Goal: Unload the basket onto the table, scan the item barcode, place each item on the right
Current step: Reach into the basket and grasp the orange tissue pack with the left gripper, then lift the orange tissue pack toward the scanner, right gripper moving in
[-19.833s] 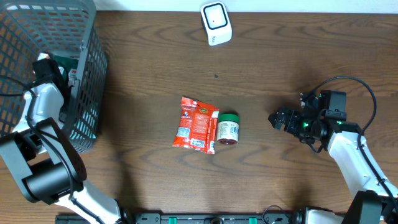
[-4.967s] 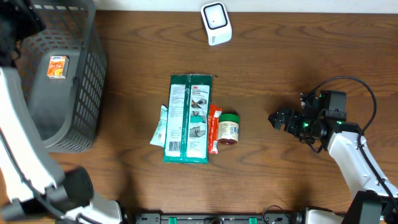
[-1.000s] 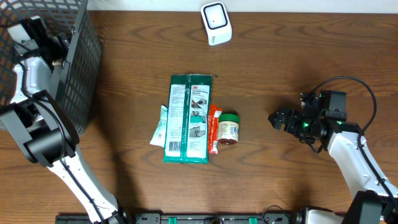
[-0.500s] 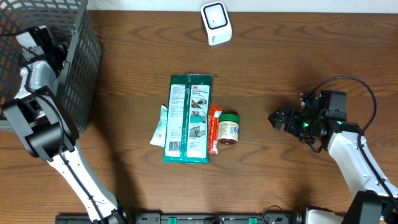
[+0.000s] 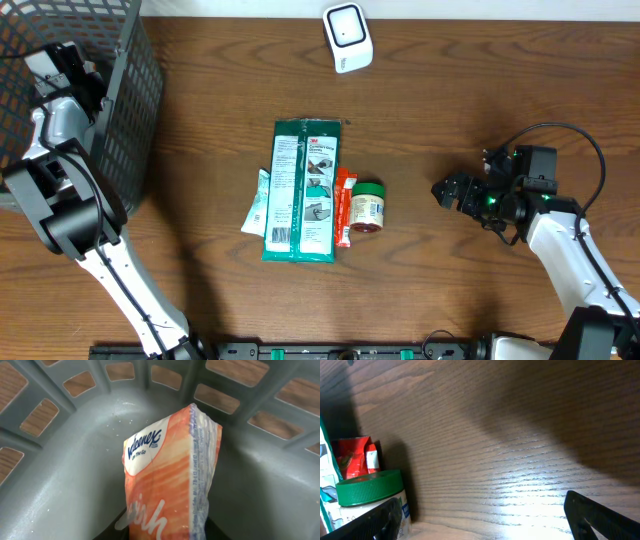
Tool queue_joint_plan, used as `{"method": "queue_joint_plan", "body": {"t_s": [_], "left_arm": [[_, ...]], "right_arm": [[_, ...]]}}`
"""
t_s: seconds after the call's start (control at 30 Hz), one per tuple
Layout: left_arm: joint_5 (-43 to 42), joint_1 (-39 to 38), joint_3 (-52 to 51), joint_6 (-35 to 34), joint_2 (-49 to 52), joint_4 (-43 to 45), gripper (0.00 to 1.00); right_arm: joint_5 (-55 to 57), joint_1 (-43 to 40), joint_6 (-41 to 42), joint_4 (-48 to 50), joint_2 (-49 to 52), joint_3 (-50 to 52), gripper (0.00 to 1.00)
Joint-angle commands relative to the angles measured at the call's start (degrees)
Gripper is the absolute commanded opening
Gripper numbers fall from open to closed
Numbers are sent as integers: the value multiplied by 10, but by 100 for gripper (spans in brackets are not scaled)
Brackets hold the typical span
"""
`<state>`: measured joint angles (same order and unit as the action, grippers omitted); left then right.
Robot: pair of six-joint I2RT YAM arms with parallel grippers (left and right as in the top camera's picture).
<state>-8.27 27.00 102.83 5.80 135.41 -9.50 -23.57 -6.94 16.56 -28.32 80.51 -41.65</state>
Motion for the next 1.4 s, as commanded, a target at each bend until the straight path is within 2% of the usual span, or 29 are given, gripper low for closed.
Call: {"method": "queue_joint_plan", "body": {"t_s": [0.0,0.13,0.37,0.5,0.67,0.8,0.93,1.03,1.2,1.37], "left_arm": [[-1,3,-1,-4,-24,-9,28],[-1,3,-1,-5,-40,-22,20],[-1,3,-1,-16,-146,-66,20],[-1,4,-1,-78,-244,-115,19],[-6,2,-1,-150,-358,-219,19],[-96,1,-1,-182,-428,-322,15],[-284,-8,-1,-192,-477,-427,15],[-368,-40,-1,-166,-486,-523,15],[-376,-106,-3,-118,-484,-597,15],[-379,-169,-3,-119,-483,-625,15]], "right_arm": [[-2,-5,6,0,-7,-7,99],[-2,-5,6,0,-7,-7,99],[-2,-5,6,0,-7,-7,99],[-2,-5,6,0,-7,-7,99],[-2,-5,6,0,-7,-7,99],[-2,-5,6,0,-7,-7,99],[-2,-5,6,0,-7,-7,99],[-2,-5,6,0,-7,-7,99],[-1,-5,1,0,-7,-7,99],[-1,-5,1,-2,-7,-7,99]]}}
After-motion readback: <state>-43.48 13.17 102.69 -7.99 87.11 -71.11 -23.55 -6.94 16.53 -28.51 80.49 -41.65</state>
